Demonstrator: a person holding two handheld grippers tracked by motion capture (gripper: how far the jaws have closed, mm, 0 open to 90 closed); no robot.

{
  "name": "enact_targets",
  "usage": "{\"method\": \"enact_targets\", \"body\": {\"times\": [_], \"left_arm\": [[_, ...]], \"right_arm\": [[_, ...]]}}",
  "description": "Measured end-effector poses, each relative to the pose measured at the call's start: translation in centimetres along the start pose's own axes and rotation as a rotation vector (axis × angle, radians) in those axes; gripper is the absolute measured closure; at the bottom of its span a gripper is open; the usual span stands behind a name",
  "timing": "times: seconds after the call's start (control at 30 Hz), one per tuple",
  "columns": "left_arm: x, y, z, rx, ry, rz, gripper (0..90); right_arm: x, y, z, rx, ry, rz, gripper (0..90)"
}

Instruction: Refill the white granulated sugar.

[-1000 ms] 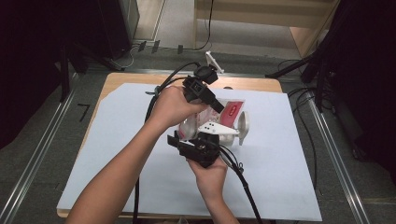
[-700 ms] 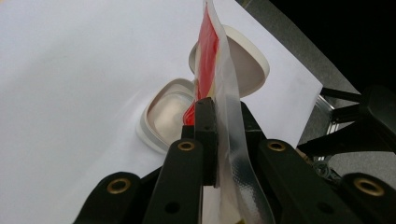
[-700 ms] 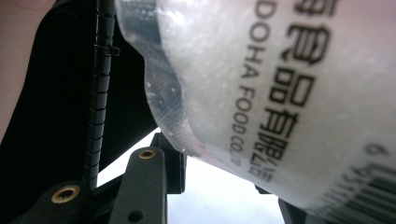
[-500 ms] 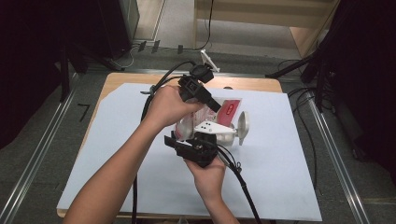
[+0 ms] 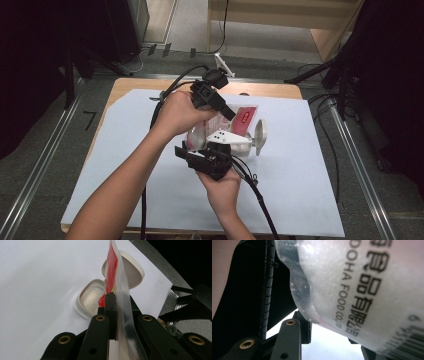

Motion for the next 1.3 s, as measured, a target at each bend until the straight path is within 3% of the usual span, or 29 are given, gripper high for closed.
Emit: {"method": "enact_targets", "body": {"times": [0.4,0.6,1.3], "left_arm": [[-0.27,-0.29,0.02,0.012,0.008,0.001,85.1],[0.07,-0.19,-0.02,0.007,0.014,0.025,85.0],[0.51,0.03,-0.19,0.006,0.010,0.026,85.0]], "right_arm": [[-0.12,0.22,0.39,0.004,-0.018,0.010,63.4],[0.08,0.12,0.38,-0.001,-0.004,0.005,63.3],[0.29,0.04,0.52,0.008,0.008,0.015,60.4]]}}
Point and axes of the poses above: each handheld gripper's, and its own axes: y roughly forward along the jaws, x roughly out of its top, z roughly to its left, the point moved 8 cm from there along y, roughly forward along the jaws, and after that the axes turned 14 degrees about y, right-handed, at the moved point
